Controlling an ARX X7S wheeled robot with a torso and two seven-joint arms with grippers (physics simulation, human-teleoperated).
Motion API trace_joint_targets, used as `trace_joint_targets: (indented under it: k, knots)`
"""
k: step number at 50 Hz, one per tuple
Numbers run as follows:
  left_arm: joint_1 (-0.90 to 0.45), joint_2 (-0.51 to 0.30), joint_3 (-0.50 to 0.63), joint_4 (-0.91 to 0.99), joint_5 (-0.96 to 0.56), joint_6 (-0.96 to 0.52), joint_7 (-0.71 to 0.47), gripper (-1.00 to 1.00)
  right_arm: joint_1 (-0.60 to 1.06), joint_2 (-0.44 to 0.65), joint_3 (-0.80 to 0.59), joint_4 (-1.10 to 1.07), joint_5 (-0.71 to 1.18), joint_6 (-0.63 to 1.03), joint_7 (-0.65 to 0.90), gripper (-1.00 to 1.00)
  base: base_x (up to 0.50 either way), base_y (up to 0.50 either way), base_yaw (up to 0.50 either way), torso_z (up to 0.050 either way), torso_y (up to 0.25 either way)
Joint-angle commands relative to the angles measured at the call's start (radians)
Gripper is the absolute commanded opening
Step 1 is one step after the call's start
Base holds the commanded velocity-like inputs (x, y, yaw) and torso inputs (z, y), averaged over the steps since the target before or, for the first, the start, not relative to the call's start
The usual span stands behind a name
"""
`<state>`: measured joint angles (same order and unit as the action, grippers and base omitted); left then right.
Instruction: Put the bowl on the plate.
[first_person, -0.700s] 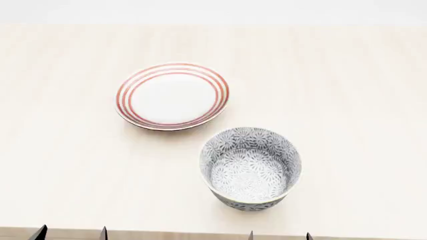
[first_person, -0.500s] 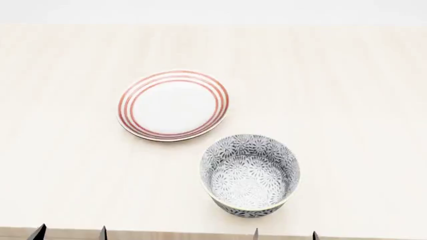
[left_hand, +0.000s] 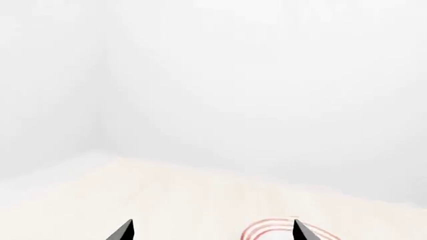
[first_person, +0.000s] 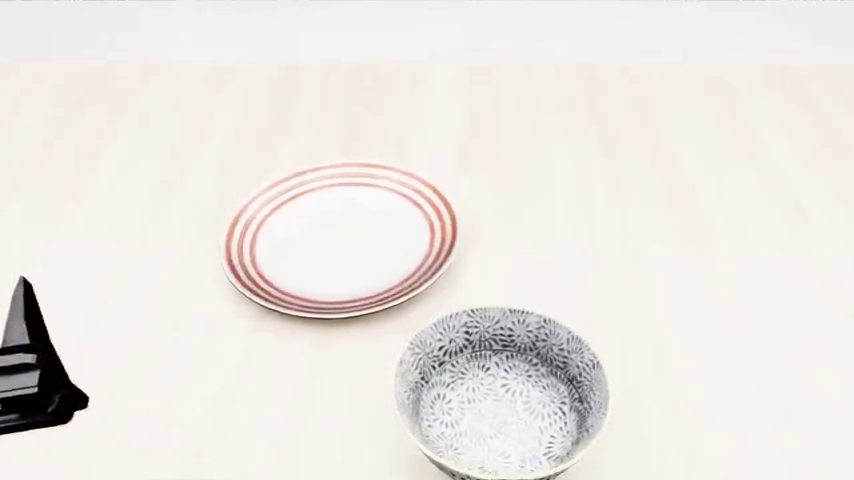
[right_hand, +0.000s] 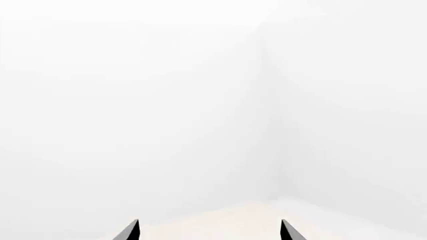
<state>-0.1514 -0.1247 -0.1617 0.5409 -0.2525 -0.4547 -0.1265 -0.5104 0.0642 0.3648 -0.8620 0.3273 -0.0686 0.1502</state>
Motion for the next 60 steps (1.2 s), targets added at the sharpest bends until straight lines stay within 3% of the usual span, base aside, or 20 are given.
trace_joint_targets:
  k: [1,8,31,60]
  knots:
    - [-0.052,-0.026,-0.092,0.091,-0.080,-0.069,-0.029,1.00,-0.064,0.025,0.055,-0.095,0.052,-0.007,0.054,1.00,0.50,0.00,0.00,0.000,0.000]
    - [-0.053,-0.032,-0.110,0.088,-0.087,-0.068,-0.045,1.00,-0.071,0.017,0.048,-0.074,0.064,-0.072,0.041,1.00,0.12,0.00,0.00,0.000,0.000]
    - [-0.054,-0.046,-0.119,0.075,-0.115,-0.057,-0.061,1.00,-0.089,0.047,0.019,-0.080,0.056,-0.073,0.079,1.00,0.50,0.00,0.00,0.000,0.000]
    - [-0.068,-0.068,-0.129,0.058,-0.144,-0.056,-0.080,1.00,-0.129,0.077,0.005,-0.118,0.103,-0.052,0.136,1.00,0.05,0.00,0.00,0.000,0.000]
